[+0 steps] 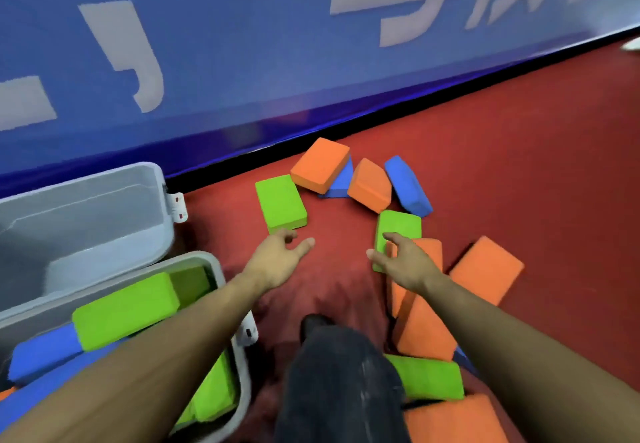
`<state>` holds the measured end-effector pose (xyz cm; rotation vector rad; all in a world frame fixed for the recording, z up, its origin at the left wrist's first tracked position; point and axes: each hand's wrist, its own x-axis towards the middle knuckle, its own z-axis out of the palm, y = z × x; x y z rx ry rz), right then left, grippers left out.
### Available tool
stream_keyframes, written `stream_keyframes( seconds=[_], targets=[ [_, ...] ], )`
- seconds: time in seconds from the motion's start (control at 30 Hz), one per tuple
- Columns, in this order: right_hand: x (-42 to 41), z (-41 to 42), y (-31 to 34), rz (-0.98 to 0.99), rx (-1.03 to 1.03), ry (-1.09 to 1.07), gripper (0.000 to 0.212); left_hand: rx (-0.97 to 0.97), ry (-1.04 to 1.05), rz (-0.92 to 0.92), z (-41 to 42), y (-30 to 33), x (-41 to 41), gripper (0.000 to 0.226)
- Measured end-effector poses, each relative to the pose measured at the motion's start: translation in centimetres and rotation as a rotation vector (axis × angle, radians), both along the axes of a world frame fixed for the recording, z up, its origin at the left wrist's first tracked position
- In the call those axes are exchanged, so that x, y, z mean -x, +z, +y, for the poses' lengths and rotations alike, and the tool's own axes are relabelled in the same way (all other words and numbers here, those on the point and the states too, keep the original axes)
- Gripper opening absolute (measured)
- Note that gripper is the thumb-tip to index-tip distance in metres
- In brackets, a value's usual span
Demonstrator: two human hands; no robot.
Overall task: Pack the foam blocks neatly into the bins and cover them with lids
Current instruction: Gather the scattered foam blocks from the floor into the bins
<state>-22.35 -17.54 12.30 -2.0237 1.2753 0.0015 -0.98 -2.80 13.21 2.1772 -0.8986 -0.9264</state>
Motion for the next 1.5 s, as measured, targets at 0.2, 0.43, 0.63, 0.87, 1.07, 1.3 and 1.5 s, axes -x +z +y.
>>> stream_keyframes(
  seconds=[0.2, 0.43, 0.63, 0.87, 1.07, 1.3, 1.5],
  targets=[
    [8.3, -6.4, -7.0, 0.132, -0.068, -0.171, 0.089, -0.074, -0.174, 0.066, -8.6, -5.1, 4.5, 0.064],
    [12.3, -11.8, -13.6, 0.278, -0.108, -0.121, 0.100, -0.157, -0.351, 0.055, -15.3, -10.1, 8.0, 0.069],
    [12.4, -14.3, -17.5, 0.433, -0.062, 0.053, 0.097, -0.206, -0.475, -0.066, -22.7, -14.6, 10.2, 0.085],
    [13.1, -14.9, -19.4, 0.300, -0.061, 0.035, 0.071, -0.331, -0.593, -0.283, -26.7, -21.6, 14.0, 0.091],
    [13.1, -14.7, -18.9, 0.277, -0.061, 0.137, 0.070, -0.114, -0.516, -0.289, -26.4, -22.8, 14.1, 0.057],
    [14.6, -14.1, -14.2, 0.181, 0.016, 0.110, 0.063, -0.050, -0.419, -0.334, -23.7, -16.3, 12.3, 0.068],
    [11.2, -11.6, -5.5, -0.028, 0.259, -0.061, 0.067, 0.109, -0.067, -0.332, -18.1, -5.3, 4.8, 0.080]
  ],
)
